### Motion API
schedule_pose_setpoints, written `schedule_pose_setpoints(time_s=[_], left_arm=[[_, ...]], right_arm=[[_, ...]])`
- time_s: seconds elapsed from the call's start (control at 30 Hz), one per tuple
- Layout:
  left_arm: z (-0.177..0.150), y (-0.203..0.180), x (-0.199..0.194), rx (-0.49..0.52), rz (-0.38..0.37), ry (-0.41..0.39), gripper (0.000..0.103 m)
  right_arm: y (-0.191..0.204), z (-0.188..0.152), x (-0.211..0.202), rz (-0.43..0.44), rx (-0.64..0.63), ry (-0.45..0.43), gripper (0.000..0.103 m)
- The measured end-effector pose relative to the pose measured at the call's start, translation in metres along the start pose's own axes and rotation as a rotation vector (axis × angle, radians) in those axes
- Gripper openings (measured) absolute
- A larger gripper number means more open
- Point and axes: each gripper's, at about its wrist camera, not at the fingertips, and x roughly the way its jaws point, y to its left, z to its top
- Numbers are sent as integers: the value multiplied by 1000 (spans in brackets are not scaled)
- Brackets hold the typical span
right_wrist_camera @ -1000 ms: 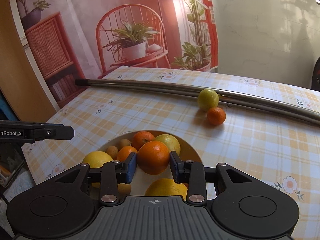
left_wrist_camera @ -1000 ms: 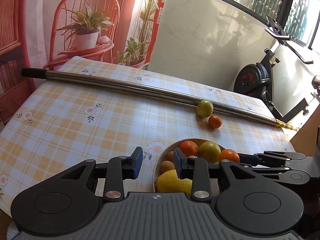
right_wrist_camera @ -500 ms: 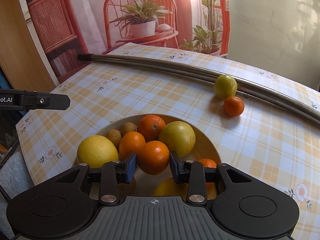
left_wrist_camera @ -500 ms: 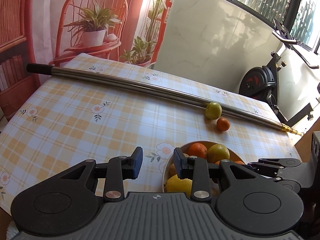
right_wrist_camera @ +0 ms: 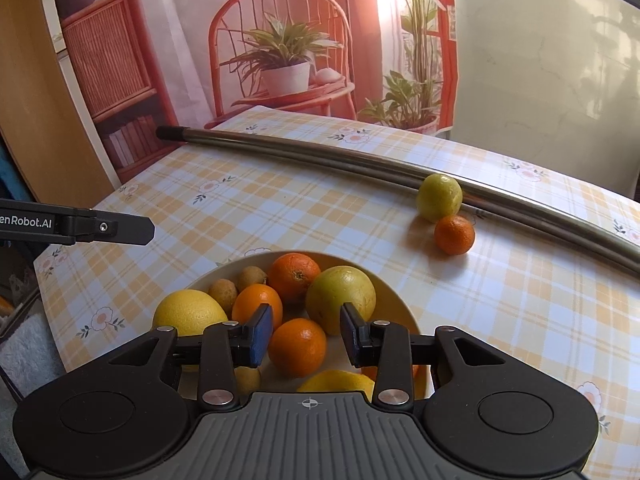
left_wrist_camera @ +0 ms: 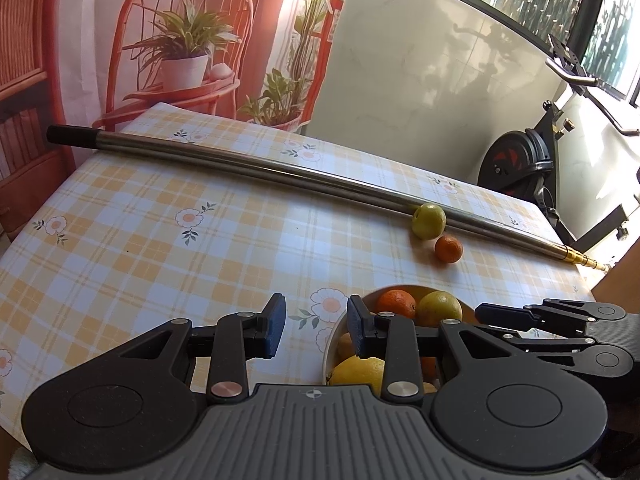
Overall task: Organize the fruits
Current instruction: 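Grasp the green grapefruit by the rod with the left gripper while the right gripper grasps a tangerine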
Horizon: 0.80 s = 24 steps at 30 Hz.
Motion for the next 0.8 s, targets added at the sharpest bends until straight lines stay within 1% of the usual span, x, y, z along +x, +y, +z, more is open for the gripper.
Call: schedule_pose_setpoints(time_s=[0.17,0.33,0.57,0.8], left_arm=[[16,-6,7,2,-21,-22,35],[38,-21,18,26,-55,-49,35],[58,-36,42,48,-87,-52,36],[75,-43,70,58,-97,-41,37]], right_arm=[[-25,13,-10,-46,27,-63,34],[-55,22,-1,-101,65,-77,34],[-94,25,31,-196,128,-96,35],[-112,28,68,-191,141,-87,36]])
